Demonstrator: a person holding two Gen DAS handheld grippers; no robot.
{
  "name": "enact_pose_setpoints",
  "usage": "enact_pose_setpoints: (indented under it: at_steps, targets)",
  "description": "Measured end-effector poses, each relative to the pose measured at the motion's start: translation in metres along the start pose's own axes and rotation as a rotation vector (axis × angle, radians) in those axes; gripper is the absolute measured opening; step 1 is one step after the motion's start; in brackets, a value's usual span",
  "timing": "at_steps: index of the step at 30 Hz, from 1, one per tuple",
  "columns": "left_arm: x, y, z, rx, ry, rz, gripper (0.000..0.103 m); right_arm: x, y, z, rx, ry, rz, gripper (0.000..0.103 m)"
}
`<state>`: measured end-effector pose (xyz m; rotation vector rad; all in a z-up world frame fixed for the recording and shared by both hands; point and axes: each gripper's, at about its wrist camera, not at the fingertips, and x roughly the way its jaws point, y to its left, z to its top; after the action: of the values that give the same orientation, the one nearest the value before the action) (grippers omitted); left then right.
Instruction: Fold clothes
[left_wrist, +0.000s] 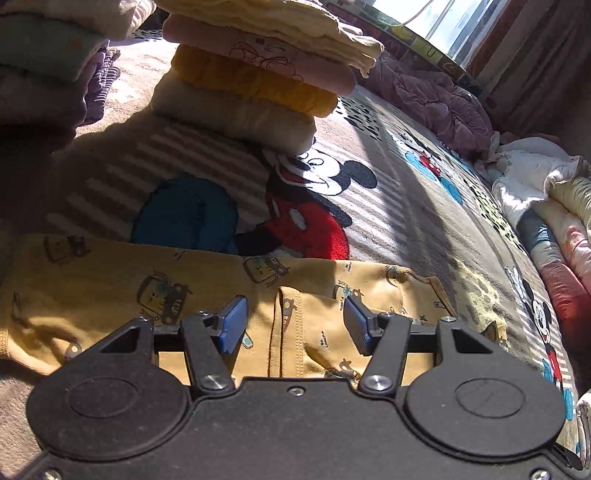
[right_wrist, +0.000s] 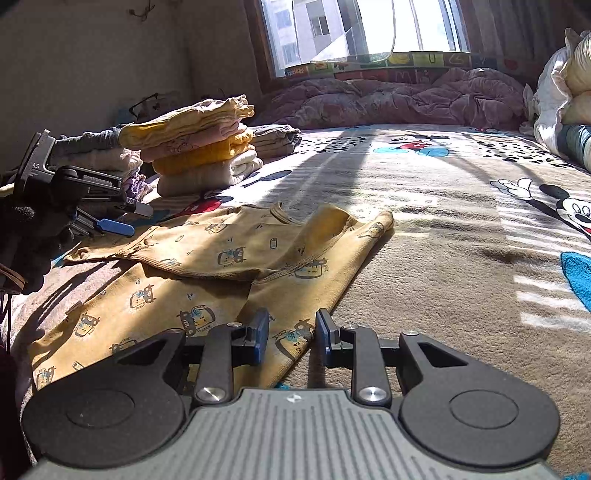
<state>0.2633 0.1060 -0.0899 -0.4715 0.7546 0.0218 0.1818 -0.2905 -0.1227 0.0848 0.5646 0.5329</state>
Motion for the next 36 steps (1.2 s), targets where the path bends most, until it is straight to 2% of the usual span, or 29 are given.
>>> enact_pose_setpoints:
  at_steps: [2,5,8,11,17,20,22,27,33,36]
  targets:
    - [0.004,0.002,0.000,0.001,-0.006,0.000,0.051,0.002,-0.001,0.000,0.004,0.003,-0.001,0.029]
    - [0.001,0.000,-0.004,0.026,-0.016,0.020,0.024,0.004,-0.002,0.000,0.010,0.008,-0.001,0.029]
    - [-0.004,-0.003,-0.010,0.049,-0.012,-0.010,0.021,0.007,-0.003,0.001,0.016,0.012,-0.002,0.029]
    - [-0.006,-0.004,-0.012,0.063,-0.019,-0.006,0.016,0.008,-0.003,0.001,0.020,0.014,-0.004,0.030]
    - [-0.001,0.005,-0.004,0.003,-0.012,-0.044,0.017,0.006,-0.005,0.001,0.032,0.008,-0.005,0.030]
    - [0.009,0.009,0.004,-0.013,0.022,-0.061,0.017,0.005,-0.006,0.001,0.039,0.004,-0.006,0.030]
    - [0.011,0.013,0.008,-0.020,0.019,-0.048,0.017,0.005,-0.007,0.000,0.042,0.004,-0.005,0.030]
    - [0.008,0.024,0.013,-0.065,0.007,-0.084,0.017,0.006,-0.008,0.000,0.047,0.007,-0.005,0.030]
    - [0.013,0.017,0.010,-0.003,0.033,-0.106,0.017,0.007,-0.008,0.000,0.048,0.010,-0.004,0.030]
    - [0.014,0.016,0.009,0.007,0.032,-0.099,0.008,0.008,-0.009,0.000,0.050,0.011,-0.005,0.031]
